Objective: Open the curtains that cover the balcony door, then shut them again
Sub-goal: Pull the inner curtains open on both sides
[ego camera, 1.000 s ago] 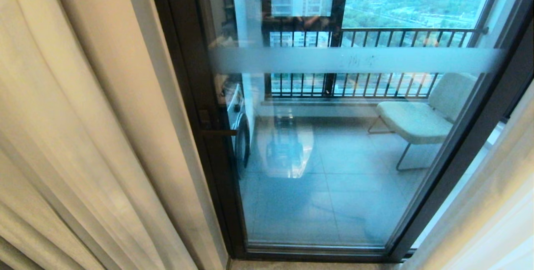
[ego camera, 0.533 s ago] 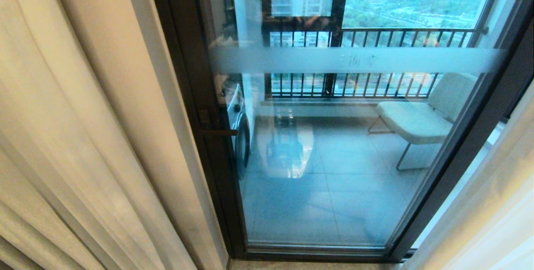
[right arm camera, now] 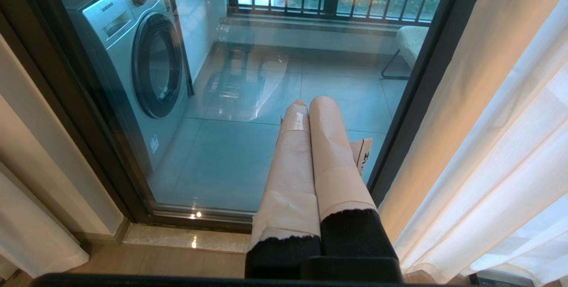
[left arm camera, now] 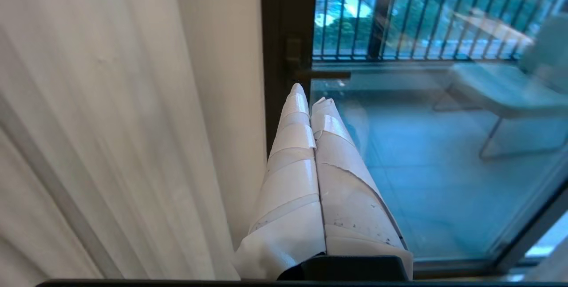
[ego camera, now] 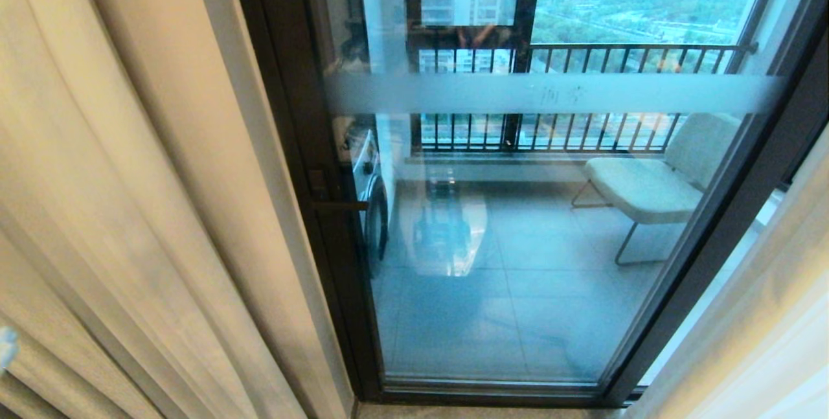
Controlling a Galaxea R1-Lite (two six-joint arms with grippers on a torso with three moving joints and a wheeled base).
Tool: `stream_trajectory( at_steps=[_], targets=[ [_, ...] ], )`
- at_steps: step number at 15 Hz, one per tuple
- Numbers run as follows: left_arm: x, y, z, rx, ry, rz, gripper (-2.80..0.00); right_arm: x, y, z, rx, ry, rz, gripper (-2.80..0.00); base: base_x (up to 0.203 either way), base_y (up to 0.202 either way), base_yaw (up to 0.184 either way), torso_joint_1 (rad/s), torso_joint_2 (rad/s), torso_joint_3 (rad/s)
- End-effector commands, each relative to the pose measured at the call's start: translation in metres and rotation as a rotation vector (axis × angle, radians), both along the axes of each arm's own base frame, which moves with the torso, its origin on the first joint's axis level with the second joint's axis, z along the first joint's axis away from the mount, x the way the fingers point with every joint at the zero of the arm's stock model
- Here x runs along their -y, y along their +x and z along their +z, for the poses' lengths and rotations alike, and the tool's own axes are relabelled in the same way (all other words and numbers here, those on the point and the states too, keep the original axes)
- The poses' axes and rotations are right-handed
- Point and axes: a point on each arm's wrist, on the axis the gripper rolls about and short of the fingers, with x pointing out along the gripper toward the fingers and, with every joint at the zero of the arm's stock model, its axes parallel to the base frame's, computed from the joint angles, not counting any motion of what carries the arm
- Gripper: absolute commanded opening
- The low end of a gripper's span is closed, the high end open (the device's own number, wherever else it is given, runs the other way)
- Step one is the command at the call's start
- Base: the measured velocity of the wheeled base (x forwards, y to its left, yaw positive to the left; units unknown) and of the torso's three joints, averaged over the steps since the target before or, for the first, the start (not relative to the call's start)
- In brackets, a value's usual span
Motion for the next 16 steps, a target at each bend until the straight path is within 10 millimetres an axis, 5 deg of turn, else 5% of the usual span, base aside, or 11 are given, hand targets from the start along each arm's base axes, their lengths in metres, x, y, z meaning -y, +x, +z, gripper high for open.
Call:
stream_trajectory(
  at_steps=[1, 7, 16],
  targets=[
    [-0.006, 0.009, -0.029, -0.066, 0.008, -0.002, -2.8, 0.0, 0.0, 0.0, -0.002, -0.001, 0.0, -2.8, 0.0, 0.0, 0.0, 0.0, 0.0, 0.0],
    [-0.009, -0.008, -0.08, -0.19, 0.061, 0.027, -2.8, 0.0, 0.0, 0.0, -0.002, -0.001, 0.0, -2.8, 0.0, 0.0, 0.0, 0.0, 0.0, 0.0],
    [-0.009, -0.022, -0.089, -0.075, 0.047, 0.073, -2.8, 0.0, 0.0, 0.0, -0.001, -0.001, 0.0, -2.8, 0.0, 0.0, 0.0, 0.0, 0.0, 0.0]
  ],
)
